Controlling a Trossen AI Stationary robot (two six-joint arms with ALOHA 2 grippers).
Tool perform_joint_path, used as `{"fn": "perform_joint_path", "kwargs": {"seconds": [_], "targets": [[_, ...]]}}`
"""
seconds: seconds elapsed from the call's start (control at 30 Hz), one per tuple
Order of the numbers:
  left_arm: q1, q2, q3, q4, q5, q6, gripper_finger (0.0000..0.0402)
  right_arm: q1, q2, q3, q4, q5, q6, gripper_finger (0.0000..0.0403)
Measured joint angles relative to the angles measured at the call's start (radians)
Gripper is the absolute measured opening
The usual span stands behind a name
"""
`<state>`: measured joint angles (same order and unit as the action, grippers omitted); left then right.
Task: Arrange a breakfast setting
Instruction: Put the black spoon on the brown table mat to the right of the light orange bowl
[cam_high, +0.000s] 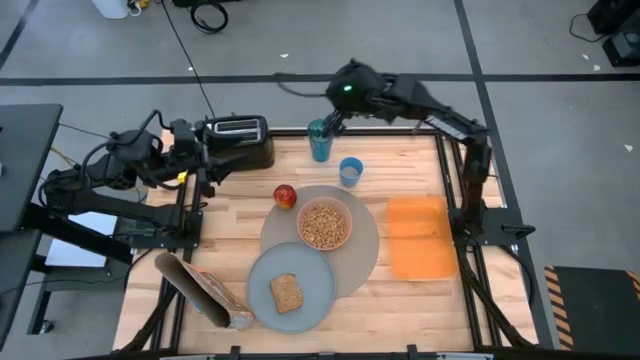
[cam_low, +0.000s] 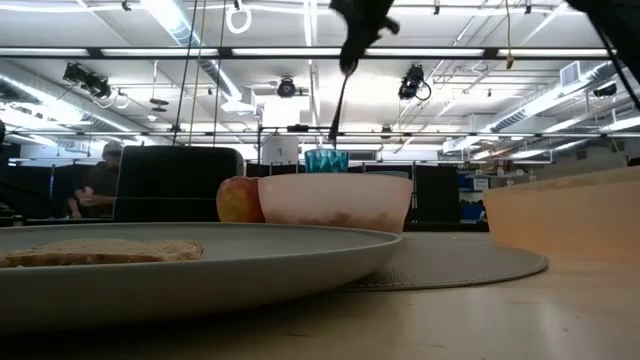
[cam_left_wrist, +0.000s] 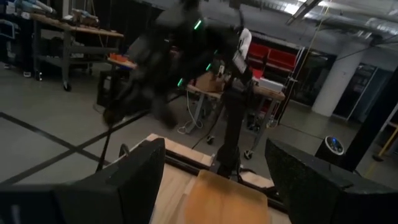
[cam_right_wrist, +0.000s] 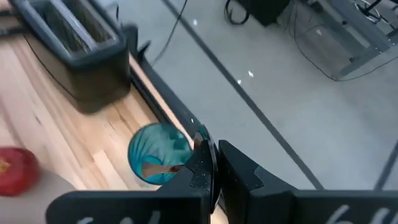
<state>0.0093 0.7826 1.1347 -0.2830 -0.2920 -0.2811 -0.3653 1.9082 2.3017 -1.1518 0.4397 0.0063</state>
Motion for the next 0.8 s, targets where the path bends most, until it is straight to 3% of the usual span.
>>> {"fn": "perform_joint_path", "kwargs": {"seconds": [0.13, 0.2, 0.4, 0.53, 0.67, 0.8], "targets": [[0.0, 0.003, 0.0, -0.003, 0.0, 0.0, 0.0286, 0.002, -0.084, -0.002, -0.01, -0.003, 0.017, 0.0024], [0.0, 0.005, 0.0, -0.003, 0.0, 0.001, 0.0286, 0.003, -0.13, -0.002, -0.018, -0.055, 0.01, 0.0024], [0.0, 0.005, 0.0, -0.006, 0.0, 0.008, 0.0286, 0.004, -0.243, -0.002, -0.168, -0.404, 0.016, 0.0024], [0.0, 0.017, 0.0, -0.005, 0.0, 0.014, 0.0286, 0.019, -0.278, -0.025, -0.305, -0.556, 0.036, 0.0021], [0.0, 0.037, 0.0, 0.012, -0.001, 0.015, 0.0286, 0.034, -0.326, -0.166, -0.3, -0.674, 0.042, 0.0021], [0.0, 0.058, 0.0, 0.033, -0.002, 0.015, 0.0286, 0.048, -0.387, -0.423, -0.189, -0.772, 0.038, 0.002]]}}
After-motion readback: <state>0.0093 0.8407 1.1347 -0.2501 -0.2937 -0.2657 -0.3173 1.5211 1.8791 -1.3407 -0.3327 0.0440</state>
